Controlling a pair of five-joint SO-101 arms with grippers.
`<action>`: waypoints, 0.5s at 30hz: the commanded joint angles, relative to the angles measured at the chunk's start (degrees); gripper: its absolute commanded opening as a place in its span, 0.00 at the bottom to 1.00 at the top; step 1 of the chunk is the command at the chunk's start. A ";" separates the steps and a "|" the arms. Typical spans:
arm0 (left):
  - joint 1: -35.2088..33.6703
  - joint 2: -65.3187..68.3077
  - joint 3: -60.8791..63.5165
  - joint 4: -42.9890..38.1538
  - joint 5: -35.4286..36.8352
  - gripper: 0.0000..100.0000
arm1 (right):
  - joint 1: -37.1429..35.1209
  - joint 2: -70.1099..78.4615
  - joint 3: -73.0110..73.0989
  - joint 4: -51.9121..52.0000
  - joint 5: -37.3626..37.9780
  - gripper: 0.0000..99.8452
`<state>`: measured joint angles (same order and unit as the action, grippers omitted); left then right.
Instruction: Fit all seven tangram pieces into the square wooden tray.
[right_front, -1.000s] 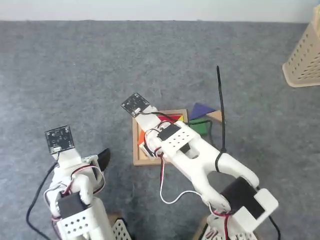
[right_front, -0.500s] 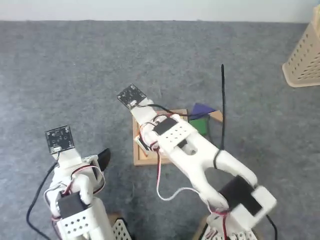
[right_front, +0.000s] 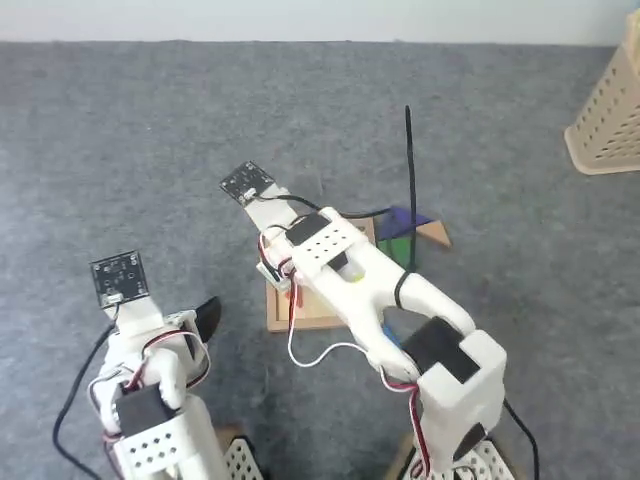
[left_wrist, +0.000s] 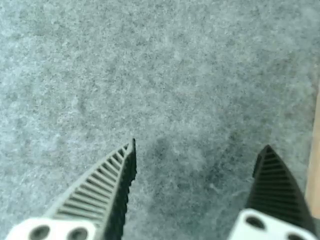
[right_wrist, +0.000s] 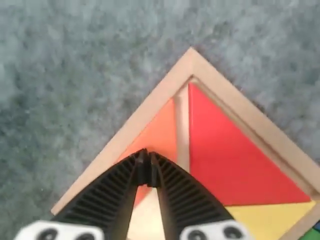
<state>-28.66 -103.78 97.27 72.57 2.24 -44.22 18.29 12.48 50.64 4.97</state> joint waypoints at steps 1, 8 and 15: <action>0.09 -0.70 -0.75 -0.09 -0.09 0.35 | -0.75 1.71 -2.29 0.31 1.05 0.01; 0.09 -0.70 -0.75 -0.09 -0.09 0.35 | -0.66 1.54 -3.16 0.31 0.88 0.01; 0.09 -0.70 -0.75 -0.09 -0.09 0.35 | -0.48 4.18 -4.31 -1.01 0.97 0.01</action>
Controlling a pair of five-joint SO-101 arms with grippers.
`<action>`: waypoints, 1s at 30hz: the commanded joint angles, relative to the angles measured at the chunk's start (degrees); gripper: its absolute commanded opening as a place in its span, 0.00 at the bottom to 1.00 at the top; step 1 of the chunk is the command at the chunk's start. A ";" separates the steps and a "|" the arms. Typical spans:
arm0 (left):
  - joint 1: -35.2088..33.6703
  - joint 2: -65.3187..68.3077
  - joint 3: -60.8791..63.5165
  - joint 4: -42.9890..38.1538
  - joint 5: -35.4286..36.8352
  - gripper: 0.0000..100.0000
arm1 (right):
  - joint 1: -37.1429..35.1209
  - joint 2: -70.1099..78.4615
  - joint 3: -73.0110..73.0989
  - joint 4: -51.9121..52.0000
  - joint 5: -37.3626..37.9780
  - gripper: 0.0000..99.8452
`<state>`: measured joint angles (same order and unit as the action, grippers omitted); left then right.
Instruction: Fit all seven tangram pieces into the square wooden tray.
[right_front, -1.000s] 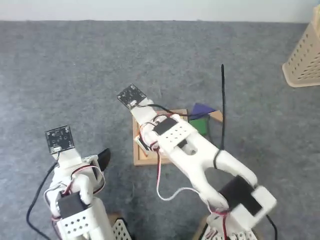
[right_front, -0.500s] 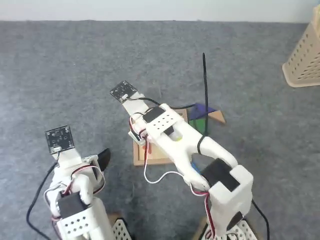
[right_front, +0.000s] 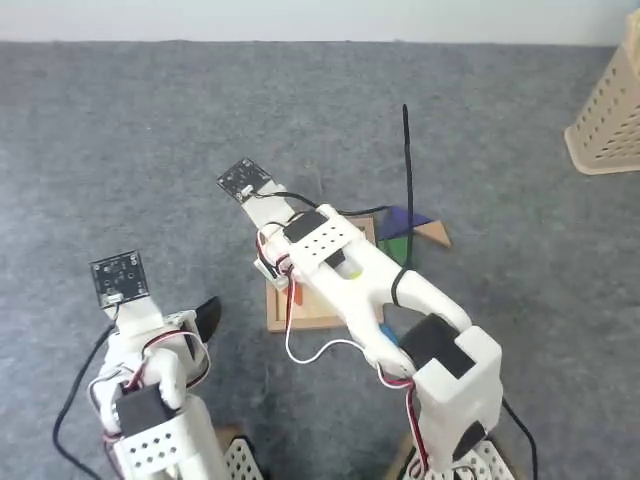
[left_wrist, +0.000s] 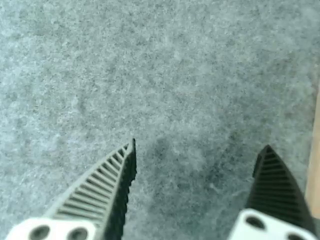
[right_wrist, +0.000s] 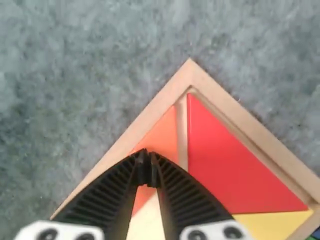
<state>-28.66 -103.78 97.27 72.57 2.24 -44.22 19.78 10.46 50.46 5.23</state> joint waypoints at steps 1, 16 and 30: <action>0.09 -0.70 -0.75 -0.09 -0.09 0.35 | -0.48 3.30 -2.99 -0.48 0.70 0.01; 0.09 -0.70 -0.75 -0.09 -0.09 0.35 | 3.82 3.65 -5.54 -0.40 -2.11 0.01; 0.09 -0.70 -0.75 -0.09 -0.09 0.35 | 2.15 -16.40 5.01 2.68 -2.46 0.01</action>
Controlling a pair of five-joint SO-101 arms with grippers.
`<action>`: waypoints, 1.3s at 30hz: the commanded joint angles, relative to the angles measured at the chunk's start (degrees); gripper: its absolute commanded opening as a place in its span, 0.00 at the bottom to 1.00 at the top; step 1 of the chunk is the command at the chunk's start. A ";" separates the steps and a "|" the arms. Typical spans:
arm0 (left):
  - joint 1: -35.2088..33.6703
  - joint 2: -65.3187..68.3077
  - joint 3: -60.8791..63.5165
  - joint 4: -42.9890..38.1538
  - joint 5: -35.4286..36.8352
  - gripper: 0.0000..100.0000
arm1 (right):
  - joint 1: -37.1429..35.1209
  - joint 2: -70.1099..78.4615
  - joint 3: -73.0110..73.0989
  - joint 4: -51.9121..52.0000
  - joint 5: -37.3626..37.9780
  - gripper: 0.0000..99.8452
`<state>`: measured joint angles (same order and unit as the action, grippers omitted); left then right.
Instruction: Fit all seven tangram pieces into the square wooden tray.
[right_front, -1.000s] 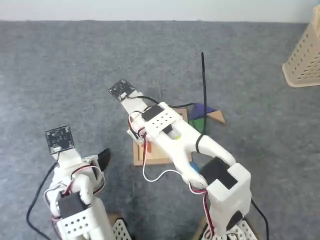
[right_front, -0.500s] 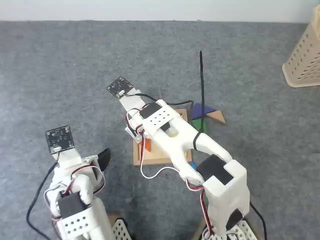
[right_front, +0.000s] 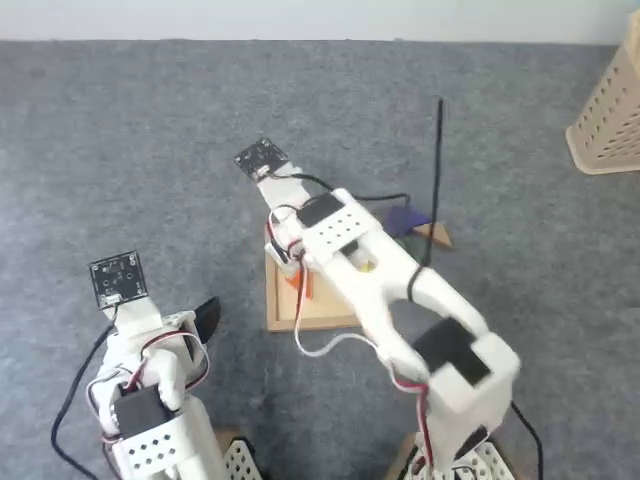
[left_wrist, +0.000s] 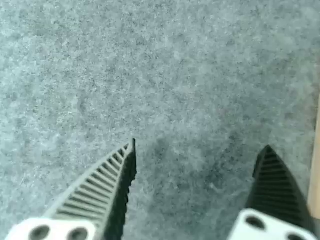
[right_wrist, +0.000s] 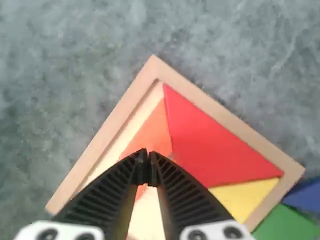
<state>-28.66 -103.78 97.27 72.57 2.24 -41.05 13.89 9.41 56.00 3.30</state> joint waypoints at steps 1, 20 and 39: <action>0.09 -0.70 -0.75 -0.09 -0.09 0.35 | -1.10 -12.09 9.05 -4.79 -0.53 0.01; 0.09 -0.70 -0.75 -0.09 -0.09 0.35 | -1.19 -0.13 10.29 -11.82 -0.35 0.01; 0.09 -0.70 -0.75 -0.09 -0.09 0.35 | -6.46 1.63 6.33 -8.84 -0.44 0.01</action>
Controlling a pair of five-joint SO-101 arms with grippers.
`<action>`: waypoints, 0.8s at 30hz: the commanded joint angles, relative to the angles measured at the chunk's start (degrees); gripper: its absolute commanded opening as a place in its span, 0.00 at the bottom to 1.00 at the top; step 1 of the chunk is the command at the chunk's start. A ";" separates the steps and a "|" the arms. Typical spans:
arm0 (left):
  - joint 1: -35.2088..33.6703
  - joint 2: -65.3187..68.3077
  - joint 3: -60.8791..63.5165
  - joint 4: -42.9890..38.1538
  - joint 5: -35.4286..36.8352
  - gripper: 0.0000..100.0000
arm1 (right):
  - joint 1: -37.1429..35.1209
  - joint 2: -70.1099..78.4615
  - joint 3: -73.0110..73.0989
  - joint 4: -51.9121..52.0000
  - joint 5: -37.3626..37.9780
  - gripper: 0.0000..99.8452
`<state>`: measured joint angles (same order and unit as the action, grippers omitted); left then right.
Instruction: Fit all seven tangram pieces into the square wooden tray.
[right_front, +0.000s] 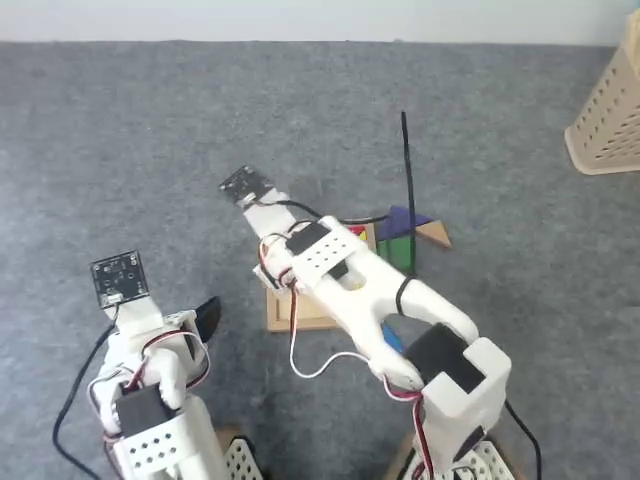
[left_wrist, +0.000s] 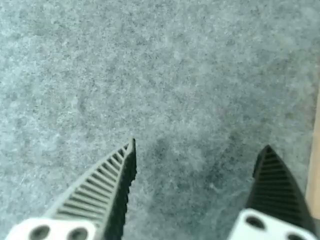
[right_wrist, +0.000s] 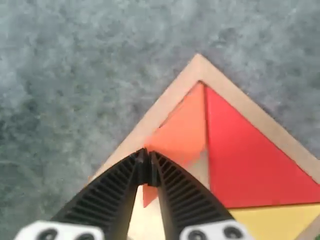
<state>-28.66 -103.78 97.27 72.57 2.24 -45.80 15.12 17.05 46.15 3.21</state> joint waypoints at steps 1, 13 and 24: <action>0.09 -0.70 -0.75 -0.09 -0.09 0.35 | -1.54 0.13 -1.32 1.10 -0.35 0.01; 0.09 -0.70 -0.75 -0.09 -0.09 0.35 | -0.40 -11.21 -1.23 8.22 -0.35 0.01; 0.09 -0.70 -0.75 -0.09 -0.09 0.35 | 4.00 -11.56 5.89 4.79 -0.26 0.01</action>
<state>-28.66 -103.78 97.27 72.57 2.24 -42.90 2.29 22.86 53.80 3.38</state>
